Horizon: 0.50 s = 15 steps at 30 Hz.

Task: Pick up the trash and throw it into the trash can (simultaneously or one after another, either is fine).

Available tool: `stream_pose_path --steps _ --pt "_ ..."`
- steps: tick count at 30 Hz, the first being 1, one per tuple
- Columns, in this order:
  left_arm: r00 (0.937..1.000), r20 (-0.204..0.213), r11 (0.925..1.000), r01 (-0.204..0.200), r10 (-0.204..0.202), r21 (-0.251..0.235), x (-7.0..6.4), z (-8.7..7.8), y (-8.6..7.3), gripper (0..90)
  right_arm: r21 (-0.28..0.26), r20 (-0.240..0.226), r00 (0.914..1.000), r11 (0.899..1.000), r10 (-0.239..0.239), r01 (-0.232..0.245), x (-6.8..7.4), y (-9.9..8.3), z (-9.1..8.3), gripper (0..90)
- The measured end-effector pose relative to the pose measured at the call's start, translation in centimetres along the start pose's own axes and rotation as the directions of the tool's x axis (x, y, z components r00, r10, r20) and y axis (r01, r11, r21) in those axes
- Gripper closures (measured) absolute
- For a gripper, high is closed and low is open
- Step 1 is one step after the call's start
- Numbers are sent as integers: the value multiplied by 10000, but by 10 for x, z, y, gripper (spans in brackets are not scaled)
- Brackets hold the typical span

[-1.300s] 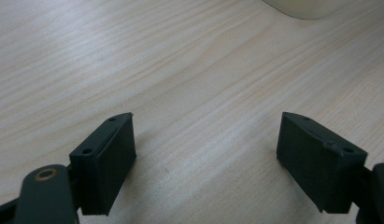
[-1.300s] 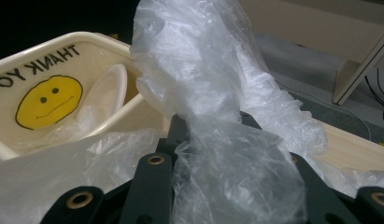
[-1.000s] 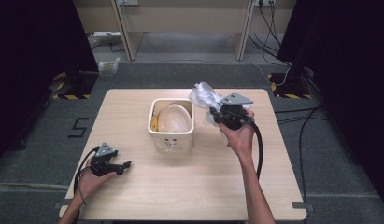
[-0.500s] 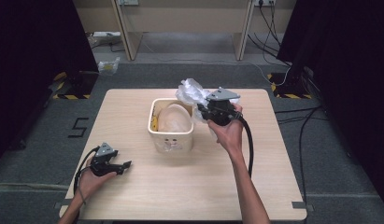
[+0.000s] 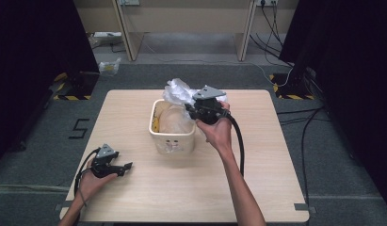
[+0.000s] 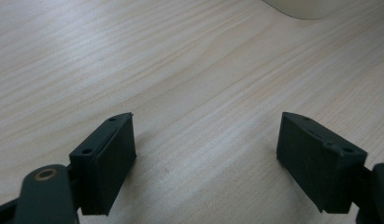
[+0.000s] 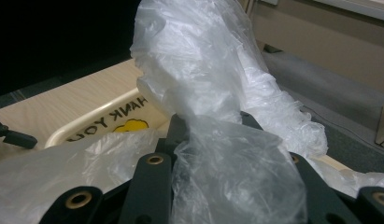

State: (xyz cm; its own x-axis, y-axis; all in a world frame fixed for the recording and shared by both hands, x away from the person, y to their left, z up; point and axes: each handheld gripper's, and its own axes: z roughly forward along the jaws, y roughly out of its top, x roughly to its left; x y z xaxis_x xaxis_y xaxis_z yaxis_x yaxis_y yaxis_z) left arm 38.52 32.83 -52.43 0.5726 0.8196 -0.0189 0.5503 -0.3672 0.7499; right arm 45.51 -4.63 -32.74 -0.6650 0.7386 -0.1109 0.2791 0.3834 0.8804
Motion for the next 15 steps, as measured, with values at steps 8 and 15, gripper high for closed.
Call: stream_pose_path --steps 8,15 --pt "10000 20 10000 29 -29 2 0 0 0 186 173 -343 9992 9996 -225 231 11 5 15 701" --pt "10000 16 10000 29 -29 -1 0 0 0 186 498 -560 9980 9982 -303 331 20 6 28 701"
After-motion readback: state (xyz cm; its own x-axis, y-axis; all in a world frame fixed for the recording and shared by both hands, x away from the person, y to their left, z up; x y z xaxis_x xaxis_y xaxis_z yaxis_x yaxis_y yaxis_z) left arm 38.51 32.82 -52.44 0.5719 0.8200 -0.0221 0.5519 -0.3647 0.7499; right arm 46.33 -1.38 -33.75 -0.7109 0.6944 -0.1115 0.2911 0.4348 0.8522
